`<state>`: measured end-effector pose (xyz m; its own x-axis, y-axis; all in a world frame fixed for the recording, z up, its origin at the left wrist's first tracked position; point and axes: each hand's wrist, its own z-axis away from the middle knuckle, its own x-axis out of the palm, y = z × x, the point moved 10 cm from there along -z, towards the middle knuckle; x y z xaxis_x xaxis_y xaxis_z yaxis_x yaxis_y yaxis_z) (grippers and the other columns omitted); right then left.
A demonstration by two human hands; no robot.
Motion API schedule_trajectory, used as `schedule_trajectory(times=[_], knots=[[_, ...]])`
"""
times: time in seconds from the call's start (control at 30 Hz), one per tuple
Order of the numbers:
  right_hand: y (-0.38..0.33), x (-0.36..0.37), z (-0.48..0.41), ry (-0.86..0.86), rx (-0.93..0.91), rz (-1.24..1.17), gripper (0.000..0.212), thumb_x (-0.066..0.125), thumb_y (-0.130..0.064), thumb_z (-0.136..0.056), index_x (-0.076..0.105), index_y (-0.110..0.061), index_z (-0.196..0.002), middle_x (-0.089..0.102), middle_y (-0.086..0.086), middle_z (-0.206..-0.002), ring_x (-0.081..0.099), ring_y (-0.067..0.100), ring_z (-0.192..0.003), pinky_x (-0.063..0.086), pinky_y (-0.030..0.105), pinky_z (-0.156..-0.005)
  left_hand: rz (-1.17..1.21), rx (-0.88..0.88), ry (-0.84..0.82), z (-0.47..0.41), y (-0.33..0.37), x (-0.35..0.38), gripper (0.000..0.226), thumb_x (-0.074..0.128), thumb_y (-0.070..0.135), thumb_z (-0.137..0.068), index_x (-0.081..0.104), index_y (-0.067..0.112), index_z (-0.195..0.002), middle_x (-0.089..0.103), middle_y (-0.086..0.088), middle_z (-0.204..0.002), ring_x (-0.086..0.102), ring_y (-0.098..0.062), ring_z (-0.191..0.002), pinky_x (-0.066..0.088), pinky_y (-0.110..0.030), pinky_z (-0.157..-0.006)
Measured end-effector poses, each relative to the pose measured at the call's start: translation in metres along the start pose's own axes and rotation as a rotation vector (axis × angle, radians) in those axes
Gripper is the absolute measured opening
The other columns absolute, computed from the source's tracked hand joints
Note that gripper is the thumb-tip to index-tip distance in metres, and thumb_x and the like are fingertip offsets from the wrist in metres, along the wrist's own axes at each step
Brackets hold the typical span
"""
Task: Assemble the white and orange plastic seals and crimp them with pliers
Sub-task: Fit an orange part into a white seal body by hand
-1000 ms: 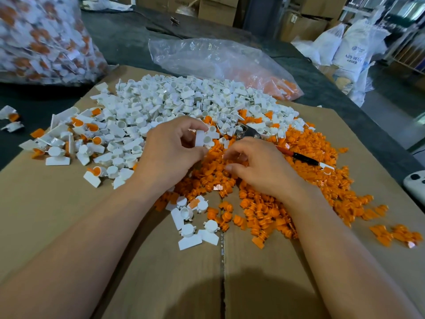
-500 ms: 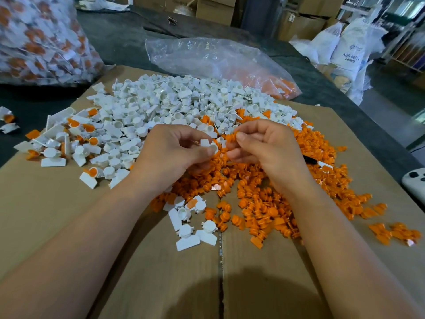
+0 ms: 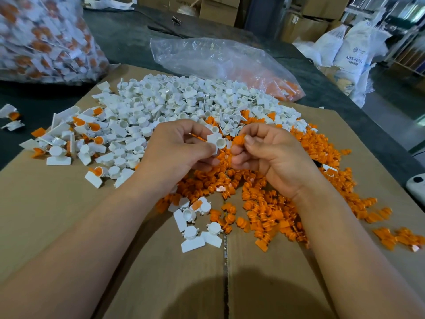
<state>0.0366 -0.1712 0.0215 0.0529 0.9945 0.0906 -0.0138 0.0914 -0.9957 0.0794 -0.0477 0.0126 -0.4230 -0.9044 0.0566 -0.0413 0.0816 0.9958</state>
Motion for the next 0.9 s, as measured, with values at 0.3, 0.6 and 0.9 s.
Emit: schedule_trajectory(times=[0.3, 0.6, 0.9], knots=[[0.004, 0.007, 0.001, -0.059, 0.051, -0.092, 0.009, 0.044, -0.001, -0.087, 0.052, -0.006, -0.086, 0.065, 0.004, -0.06, 0.062, 0.009, -0.049, 0.053, 0.021, -0.05, 0.009, 0.003, -0.011, 0.0, 0.0, 0.002, 0.019, 0.064, -0.01, -0.078, 0.059, 0.008, -0.077, 0.067, -0.006, -0.055, 0.066, -0.015, -0.051, 0.057, -0.027, -0.051], [-0.024, -0.007, 0.01, 0.258, -0.32, 0.387, 0.025, 0.06, 0.006, -0.081, 0.058, -0.018, -0.072, 0.064, 0.001, -0.057, 0.067, 0.012, -0.056, 0.057, 0.028, -0.057, 0.0, 0.006, -0.012, 0.0, -0.002, 0.003, 0.02, 0.063, -0.009, -0.079, 0.059, 0.01, -0.078, 0.067, -0.006, -0.056, 0.067, -0.016, -0.053, 0.056, -0.026, -0.05], [-0.027, -0.001, 0.011, 0.294, -0.361, 0.656, 0.031, 0.067, 0.0, -0.074, 0.056, -0.028, -0.066, 0.064, -0.008, -0.056, 0.064, 0.008, -0.051, 0.052, 0.021, -0.05, -0.068, 0.038, -0.019, 0.002, 0.002, 0.007, 0.021, 0.066, -0.007, -0.077, 0.06, 0.012, -0.075, 0.066, -0.004, -0.054, 0.068, -0.017, -0.055, 0.058, -0.029, -0.054]])
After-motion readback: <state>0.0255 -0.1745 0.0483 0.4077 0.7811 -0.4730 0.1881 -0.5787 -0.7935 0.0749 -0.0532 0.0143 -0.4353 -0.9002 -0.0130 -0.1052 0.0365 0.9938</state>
